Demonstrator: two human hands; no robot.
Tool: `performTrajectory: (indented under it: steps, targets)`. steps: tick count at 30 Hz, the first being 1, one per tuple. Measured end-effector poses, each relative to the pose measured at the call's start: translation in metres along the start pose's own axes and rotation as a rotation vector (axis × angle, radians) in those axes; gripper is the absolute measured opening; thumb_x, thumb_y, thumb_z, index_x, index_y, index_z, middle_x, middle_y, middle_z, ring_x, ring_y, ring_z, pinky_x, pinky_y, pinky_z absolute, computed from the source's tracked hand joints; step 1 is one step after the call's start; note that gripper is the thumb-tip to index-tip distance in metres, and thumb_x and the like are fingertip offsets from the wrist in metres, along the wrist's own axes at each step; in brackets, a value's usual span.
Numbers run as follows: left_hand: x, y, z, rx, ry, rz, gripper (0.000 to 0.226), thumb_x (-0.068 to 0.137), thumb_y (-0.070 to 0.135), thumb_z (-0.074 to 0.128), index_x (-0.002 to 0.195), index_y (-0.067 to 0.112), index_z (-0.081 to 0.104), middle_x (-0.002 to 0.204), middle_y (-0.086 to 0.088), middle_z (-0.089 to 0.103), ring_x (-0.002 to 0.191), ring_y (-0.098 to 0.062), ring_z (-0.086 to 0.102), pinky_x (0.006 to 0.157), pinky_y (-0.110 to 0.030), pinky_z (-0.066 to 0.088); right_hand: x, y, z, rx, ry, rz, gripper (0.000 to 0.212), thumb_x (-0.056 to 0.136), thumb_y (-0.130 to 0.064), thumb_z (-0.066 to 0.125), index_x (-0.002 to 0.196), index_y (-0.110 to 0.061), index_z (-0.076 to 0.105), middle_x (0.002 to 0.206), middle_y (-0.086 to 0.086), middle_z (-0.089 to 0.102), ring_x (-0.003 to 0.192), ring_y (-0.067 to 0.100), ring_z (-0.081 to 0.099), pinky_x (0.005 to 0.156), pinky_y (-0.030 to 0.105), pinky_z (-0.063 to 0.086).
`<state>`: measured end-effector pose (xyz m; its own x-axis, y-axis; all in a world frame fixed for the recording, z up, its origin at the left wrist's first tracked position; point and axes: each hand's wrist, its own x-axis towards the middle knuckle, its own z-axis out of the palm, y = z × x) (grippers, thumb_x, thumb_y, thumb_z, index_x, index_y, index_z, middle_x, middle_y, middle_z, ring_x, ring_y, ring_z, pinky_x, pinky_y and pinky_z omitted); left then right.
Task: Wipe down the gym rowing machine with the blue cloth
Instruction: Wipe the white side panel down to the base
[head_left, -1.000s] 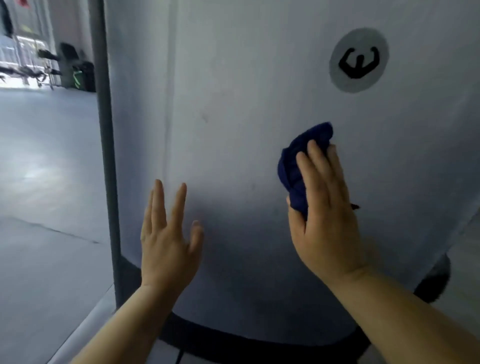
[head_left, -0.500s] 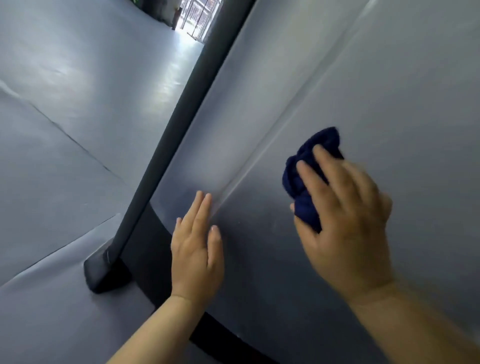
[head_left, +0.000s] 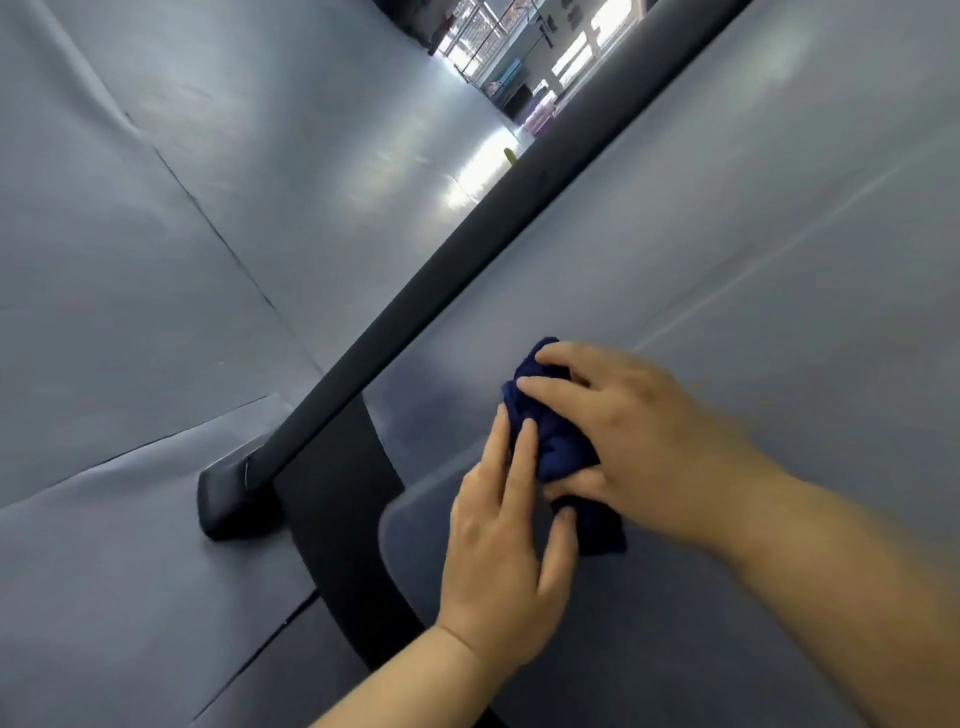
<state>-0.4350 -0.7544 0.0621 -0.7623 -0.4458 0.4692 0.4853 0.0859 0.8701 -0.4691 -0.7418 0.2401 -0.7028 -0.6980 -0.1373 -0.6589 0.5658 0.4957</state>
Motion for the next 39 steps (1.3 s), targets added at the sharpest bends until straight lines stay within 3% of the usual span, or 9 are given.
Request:
performTrajectory:
  steps: [3, 7, 12, 15, 22, 25, 29, 36, 39]
  targets:
    - [0.021, -0.017, -0.001, 0.166, 0.109, 0.063, 0.067, 0.090, 0.050, 0.052, 0.149, 0.029, 0.029, 0.162, 0.007, 0.016, 0.147, -0.010, 0.016, 0.118, -0.024, 0.007, 0.007, 0.010, -0.030, 0.063, -0.098, -0.015, 0.056, 0.080, -0.023, 0.077, 0.132, -0.023, 0.058, 0.141, -0.011, 0.045, 0.125, 0.012, 0.046, 0.104, 0.027, 0.039]
    - [0.048, -0.012, -0.003, -0.112, 0.093, 0.053, 0.060, 0.074, 0.041, 0.064, 0.128, 0.030, 0.041, 0.150, 0.029, 0.024, 0.145, -0.016, 0.027, 0.118, -0.035, 0.025, 0.012, 0.023, -0.057, -0.040, -0.041, -0.037, 0.051, 0.087, -0.011, 0.068, 0.134, -0.026, 0.059, 0.139, -0.010, 0.053, 0.128, 0.008, 0.041, 0.102, 0.009, 0.019]
    - [0.077, -0.004, -0.013, 0.180, 0.154, 0.302, 0.057, 0.083, 0.033, 0.060, 0.137, 0.029, 0.043, 0.125, -0.008, 0.052, 0.110, -0.026, 0.050, 0.091, -0.043, 0.047, 0.024, 0.039, -0.050, -0.181, 0.122, 0.027, 0.032, 0.081, -0.008, 0.074, 0.113, -0.013, 0.071, 0.130, 0.009, 0.063, 0.129, 0.029, 0.052, 0.107, 0.040, 0.034]
    - [0.076, -0.024, -0.015, 0.235, 0.152, 0.322, 0.042, 0.085, 0.025, 0.060, 0.127, 0.022, 0.059, 0.138, -0.011, 0.044, 0.122, -0.032, 0.047, 0.100, -0.039, 0.043, 0.024, 0.042, -0.039, -0.174, 0.211, 0.018, 0.024, 0.080, -0.007, 0.072, 0.103, -0.011, 0.073, 0.128, 0.012, 0.064, 0.127, 0.033, 0.054, 0.109, 0.048, 0.035]
    - [0.036, -0.057, -0.021, 0.000, 0.182, -0.419, 0.066, 0.084, 0.009, 0.052, 0.147, 0.020, 0.037, 0.158, 0.011, 0.015, 0.143, -0.014, 0.015, 0.116, -0.026, 0.016, 0.019, 0.035, -0.021, -0.225, 0.260, 0.038, 0.029, 0.081, -0.020, 0.054, 0.101, -0.013, 0.073, 0.137, 0.013, 0.058, 0.135, 0.030, 0.047, 0.116, 0.047, 0.021]
    - [0.056, -0.013, -0.006, -0.001, 0.138, -0.154, 0.065, 0.086, 0.041, 0.048, 0.148, 0.031, 0.032, 0.161, 0.013, 0.002, 0.148, -0.015, 0.002, 0.115, -0.025, 0.005, 0.019, 0.032, -0.018, -0.227, 0.291, 0.050, 0.026, 0.083, -0.018, 0.054, 0.102, -0.012, 0.071, 0.138, 0.013, 0.057, 0.136, 0.031, 0.046, 0.117, 0.050, 0.021]
    - [0.085, -0.016, 0.002, 0.120, 0.168, 0.127, 0.042, 0.095, 0.036, 0.051, 0.134, 0.023, 0.054, 0.158, -0.002, 0.026, 0.147, -0.027, 0.020, 0.120, -0.028, 0.011, 0.021, 0.030, -0.014, -0.252, 0.306, 0.049, 0.021, 0.085, -0.013, 0.060, 0.103, -0.012, 0.070, 0.139, 0.013, 0.057, 0.137, 0.031, 0.045, 0.117, 0.051, 0.019]
    - [0.031, -0.089, -0.011, -0.078, 0.435, -0.735, 0.039, 0.100, 0.021, 0.049, 0.139, 0.020, 0.050, 0.159, -0.001, 0.025, 0.146, -0.023, 0.023, 0.108, -0.019, 0.015, 0.022, 0.025, -0.005, -0.295, 0.285, 0.049, 0.034, 0.081, -0.022, 0.051, 0.109, -0.015, 0.069, 0.143, 0.011, 0.054, 0.140, 0.029, 0.042, 0.119, 0.053, 0.016]
    - [0.051, -0.055, -0.002, -0.133, 0.419, -0.580, 0.039, 0.099, 0.020, 0.051, 0.138, 0.025, 0.050, 0.159, 0.008, 0.022, 0.147, -0.013, 0.016, 0.116, -0.023, 0.016, 0.026, 0.022, 0.001, -0.336, 0.269, 0.037, 0.038, 0.080, -0.024, 0.050, 0.112, -0.016, 0.069, 0.145, 0.010, 0.052, 0.141, 0.028, 0.039, 0.119, 0.053, 0.012]
